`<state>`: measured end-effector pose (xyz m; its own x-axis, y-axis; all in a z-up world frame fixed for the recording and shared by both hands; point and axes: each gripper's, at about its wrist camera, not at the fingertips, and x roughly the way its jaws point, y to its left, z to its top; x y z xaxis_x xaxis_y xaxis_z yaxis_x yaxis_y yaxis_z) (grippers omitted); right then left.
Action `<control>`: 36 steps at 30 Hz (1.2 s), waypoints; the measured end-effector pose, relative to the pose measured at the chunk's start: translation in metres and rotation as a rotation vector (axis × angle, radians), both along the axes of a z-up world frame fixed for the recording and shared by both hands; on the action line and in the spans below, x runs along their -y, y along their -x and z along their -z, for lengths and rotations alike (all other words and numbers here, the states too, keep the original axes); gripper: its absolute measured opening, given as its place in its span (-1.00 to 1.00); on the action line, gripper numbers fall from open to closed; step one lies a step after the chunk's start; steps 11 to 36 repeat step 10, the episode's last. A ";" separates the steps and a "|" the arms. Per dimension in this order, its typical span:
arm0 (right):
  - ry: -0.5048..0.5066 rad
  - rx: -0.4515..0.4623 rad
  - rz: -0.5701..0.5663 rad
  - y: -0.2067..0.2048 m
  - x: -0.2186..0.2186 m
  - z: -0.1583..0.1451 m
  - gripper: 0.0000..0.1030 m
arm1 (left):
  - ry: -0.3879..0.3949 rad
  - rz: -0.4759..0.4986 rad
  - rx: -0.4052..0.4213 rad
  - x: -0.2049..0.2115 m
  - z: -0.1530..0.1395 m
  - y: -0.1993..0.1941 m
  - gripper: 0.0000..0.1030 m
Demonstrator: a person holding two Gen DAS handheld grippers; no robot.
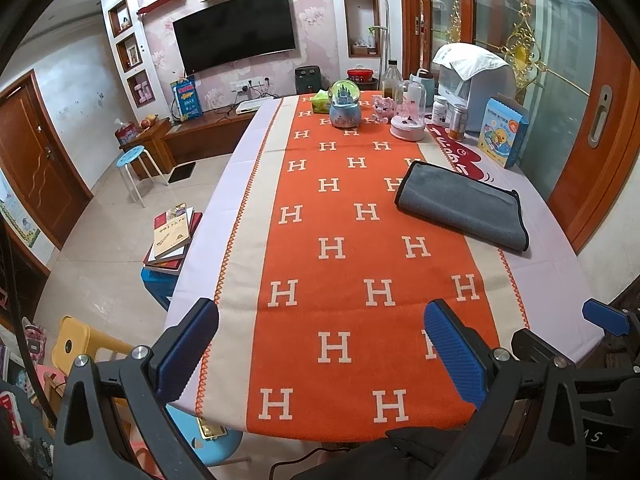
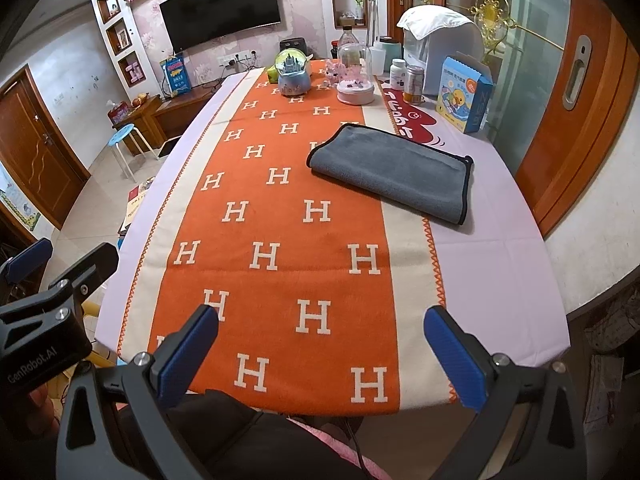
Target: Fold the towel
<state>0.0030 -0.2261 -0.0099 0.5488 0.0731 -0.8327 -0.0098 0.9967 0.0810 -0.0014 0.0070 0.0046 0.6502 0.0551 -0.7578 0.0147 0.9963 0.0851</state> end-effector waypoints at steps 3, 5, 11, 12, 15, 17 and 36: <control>0.000 0.000 0.000 0.000 0.000 0.000 1.00 | 0.000 -0.001 0.000 0.000 0.000 0.000 0.99; 0.000 -0.001 0.000 0.000 0.000 0.000 1.00 | 0.000 -0.001 -0.001 0.000 0.000 0.000 0.99; 0.000 -0.001 0.000 0.000 0.000 0.000 1.00 | 0.000 -0.001 -0.001 0.000 0.000 0.000 0.99; 0.000 -0.001 0.000 0.000 0.000 0.000 1.00 | 0.000 -0.001 -0.001 0.000 0.000 0.000 0.99; 0.000 -0.001 0.000 0.000 0.000 0.000 1.00 | 0.000 -0.001 -0.001 0.000 0.000 0.000 0.99; 0.000 -0.001 0.000 0.000 0.000 0.000 1.00 | 0.000 -0.001 -0.001 0.000 0.000 0.000 0.99; 0.000 -0.001 0.000 0.000 0.000 0.000 1.00 | 0.000 -0.001 -0.001 0.000 0.000 0.000 0.99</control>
